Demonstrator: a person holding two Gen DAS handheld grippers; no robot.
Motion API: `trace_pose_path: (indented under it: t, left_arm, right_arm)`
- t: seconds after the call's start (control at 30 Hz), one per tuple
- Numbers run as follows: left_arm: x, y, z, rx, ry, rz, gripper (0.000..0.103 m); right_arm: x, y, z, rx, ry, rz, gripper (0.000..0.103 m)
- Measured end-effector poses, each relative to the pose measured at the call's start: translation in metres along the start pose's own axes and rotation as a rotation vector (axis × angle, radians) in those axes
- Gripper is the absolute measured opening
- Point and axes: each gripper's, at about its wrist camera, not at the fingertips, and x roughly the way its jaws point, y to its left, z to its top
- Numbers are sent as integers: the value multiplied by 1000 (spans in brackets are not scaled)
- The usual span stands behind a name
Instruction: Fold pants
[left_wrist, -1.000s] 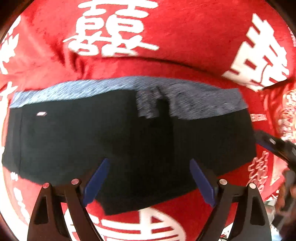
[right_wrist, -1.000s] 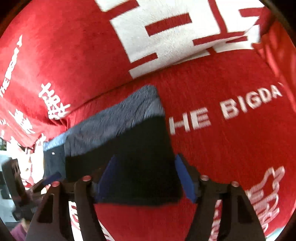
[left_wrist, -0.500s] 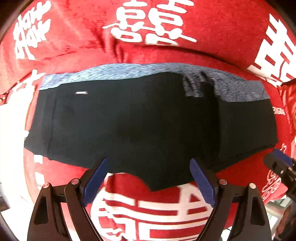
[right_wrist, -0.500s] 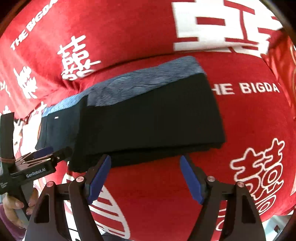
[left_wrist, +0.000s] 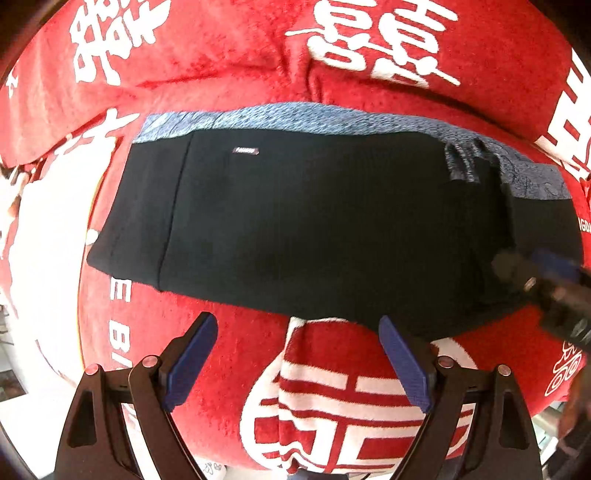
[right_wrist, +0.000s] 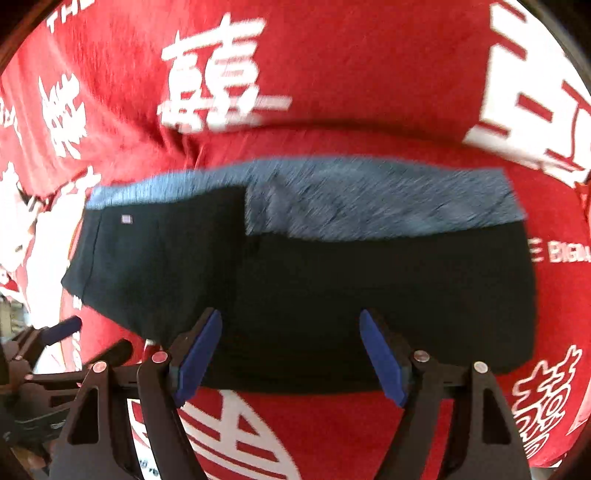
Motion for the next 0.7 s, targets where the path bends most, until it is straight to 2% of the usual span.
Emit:
trace_pose_path:
  t: [0.1,0.2,0.7]
  left_arm:
    - [1,8,-2,-14,4,-9,90]
    - [5,15,-3,-23,14,-10,90]
    - [17,45,0,-74,32,-54,90]
  right_arm:
    - [6,16,-8,-70,6,-36,80]
    - [4,29,-15,-118,11,-34,80]
    - [-11,45,-35,-127,42,-15,80]
